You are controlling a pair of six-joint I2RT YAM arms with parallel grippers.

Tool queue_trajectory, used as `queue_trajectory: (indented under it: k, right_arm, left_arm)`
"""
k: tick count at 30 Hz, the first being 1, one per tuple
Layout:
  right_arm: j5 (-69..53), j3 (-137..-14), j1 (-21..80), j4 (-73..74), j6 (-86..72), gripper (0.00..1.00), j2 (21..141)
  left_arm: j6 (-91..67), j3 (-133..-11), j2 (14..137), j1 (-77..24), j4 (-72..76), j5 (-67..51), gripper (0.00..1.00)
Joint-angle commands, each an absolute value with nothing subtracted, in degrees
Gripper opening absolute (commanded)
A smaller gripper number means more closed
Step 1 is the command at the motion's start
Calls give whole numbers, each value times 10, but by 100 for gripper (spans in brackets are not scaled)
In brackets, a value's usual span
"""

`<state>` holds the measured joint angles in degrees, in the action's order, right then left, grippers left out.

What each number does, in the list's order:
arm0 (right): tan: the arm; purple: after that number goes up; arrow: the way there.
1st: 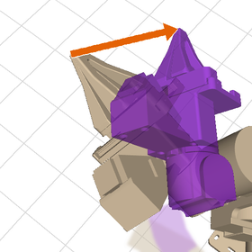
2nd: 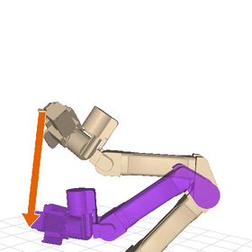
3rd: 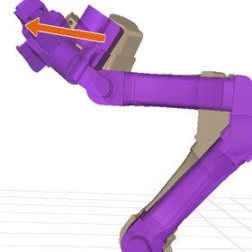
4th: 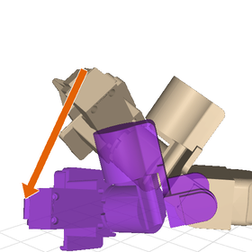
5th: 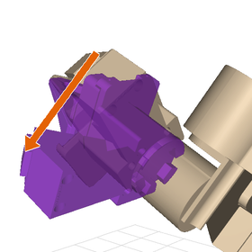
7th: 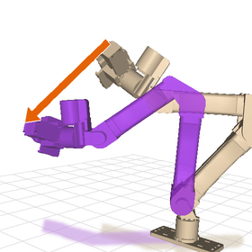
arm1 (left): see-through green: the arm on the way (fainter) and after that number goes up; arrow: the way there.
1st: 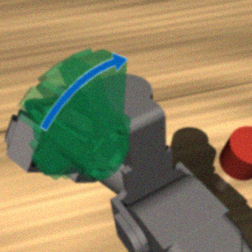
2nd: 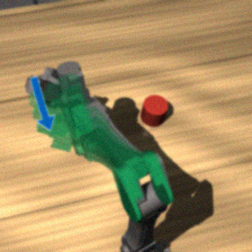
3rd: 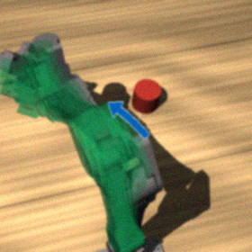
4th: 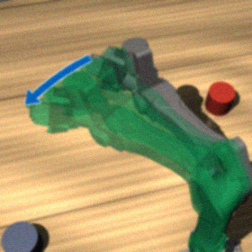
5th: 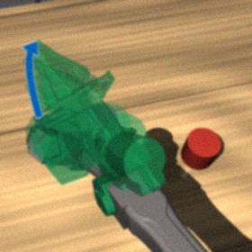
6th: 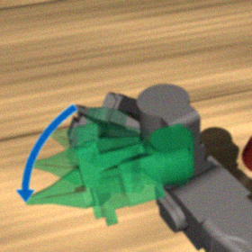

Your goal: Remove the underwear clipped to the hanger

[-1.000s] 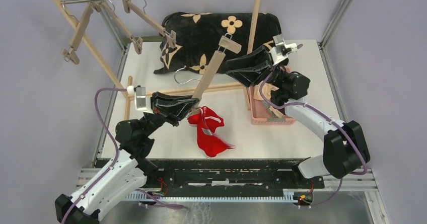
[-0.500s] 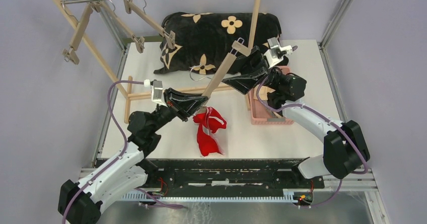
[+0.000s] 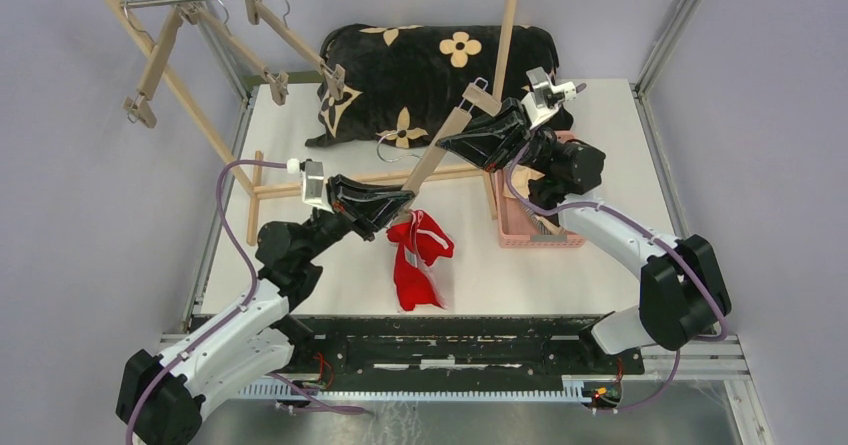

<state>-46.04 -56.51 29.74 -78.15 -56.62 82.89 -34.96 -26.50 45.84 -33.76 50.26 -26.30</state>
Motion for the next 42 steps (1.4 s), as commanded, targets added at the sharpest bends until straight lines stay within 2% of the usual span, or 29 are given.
queue_trajectory:
  k: [1,3,7,10,14,16,24,42]
  right_arm:
    - [-471,-589,302,-784,-537,11,828]
    - [-474,-588,302,-778,-530,2,824]
    - [-471,-580,303,-745,-499,1,808]
    - [-462,-569,303,-729,-476,1,791]
    - [-458,-563,303,-722,-468,1,778]
    - [-455,-561,303,-731,-476,1,775]
    - [-449,-561,303,-744,-489,1,774]
    - [-432,-570,303,-724,-483,1,772]
  left_arm:
    - [-389,-275,475,-343,572,-268,3]
    - [-391,-275,482,-343,577,-270,3]
    - [-389,-271,484,-344,577,-268,4]
    - [-377,-272,476,-344,546,-260,22]
    - [-352,-274,458,-344,504,-255,27]
    - [-342,-276,448,-343,480,-245,34]
    - [-304,-268,406,-344,386,-221,46]
    - [-318,-237,428,-344,410,-311,51]
